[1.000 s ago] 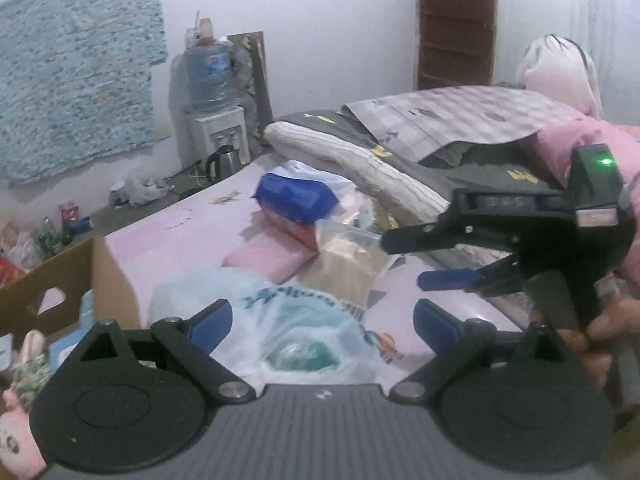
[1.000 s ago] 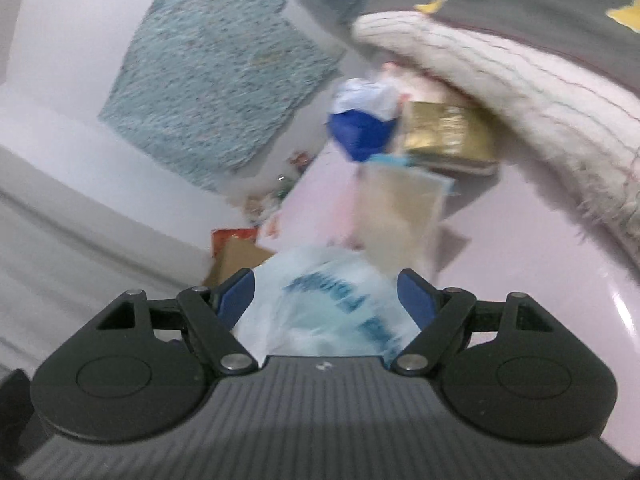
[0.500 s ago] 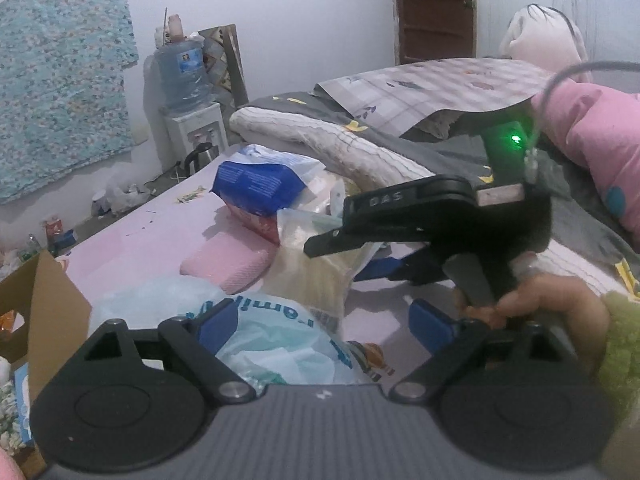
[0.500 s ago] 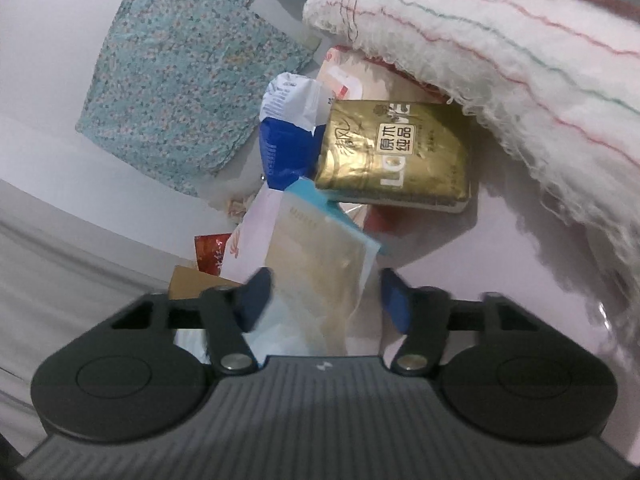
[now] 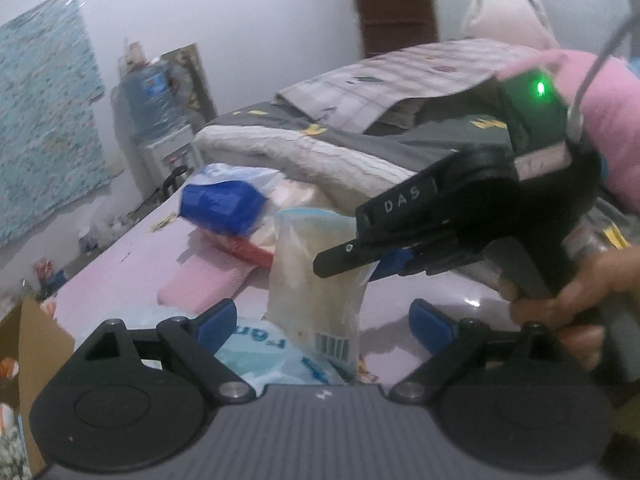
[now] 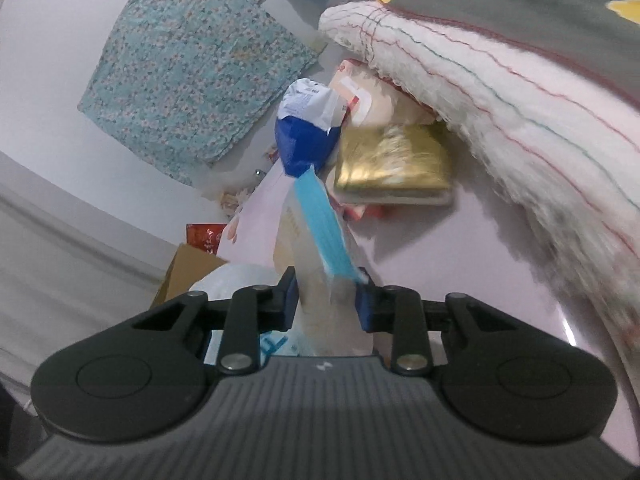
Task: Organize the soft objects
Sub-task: 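Move the right tool back to the bed and grasp the clear plastic bag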
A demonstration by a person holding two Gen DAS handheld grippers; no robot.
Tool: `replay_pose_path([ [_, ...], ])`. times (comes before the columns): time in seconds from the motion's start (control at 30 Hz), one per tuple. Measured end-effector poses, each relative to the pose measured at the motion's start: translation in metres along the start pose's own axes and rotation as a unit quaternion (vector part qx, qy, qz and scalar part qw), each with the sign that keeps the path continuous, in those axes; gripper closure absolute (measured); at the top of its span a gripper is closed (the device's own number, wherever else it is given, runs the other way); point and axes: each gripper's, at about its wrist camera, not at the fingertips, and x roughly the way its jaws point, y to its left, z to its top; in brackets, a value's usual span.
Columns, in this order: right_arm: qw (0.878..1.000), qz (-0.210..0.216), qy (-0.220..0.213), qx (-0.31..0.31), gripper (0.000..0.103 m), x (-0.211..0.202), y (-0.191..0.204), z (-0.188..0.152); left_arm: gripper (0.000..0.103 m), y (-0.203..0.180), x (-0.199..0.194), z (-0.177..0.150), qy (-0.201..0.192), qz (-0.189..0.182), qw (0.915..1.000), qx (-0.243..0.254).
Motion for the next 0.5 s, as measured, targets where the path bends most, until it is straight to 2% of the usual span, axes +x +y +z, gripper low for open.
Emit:
replay_pose_path([
  [0.13, 0.999, 0.023, 0.019, 0.04, 0.076, -0.025, -0.005, -0.011, 0.009, -0.022, -0.001, -0.004, -0.003, -0.005, 0.999, 0.044],
  [0.3, 0.995, 0.044, 0.036, 0.079, 0.076, -0.059, -0.01, -0.029, 0.009, -0.046, -0.003, -0.013, -0.002, -0.019, 0.997, 0.075],
  [0.5, 0.995, 0.035, 0.054, 0.076, 0.075, -0.095, -0.005, -0.05, 0.02, -0.074, -0.002, -0.026, 0.006, -0.019, 0.9926, 0.12],
])
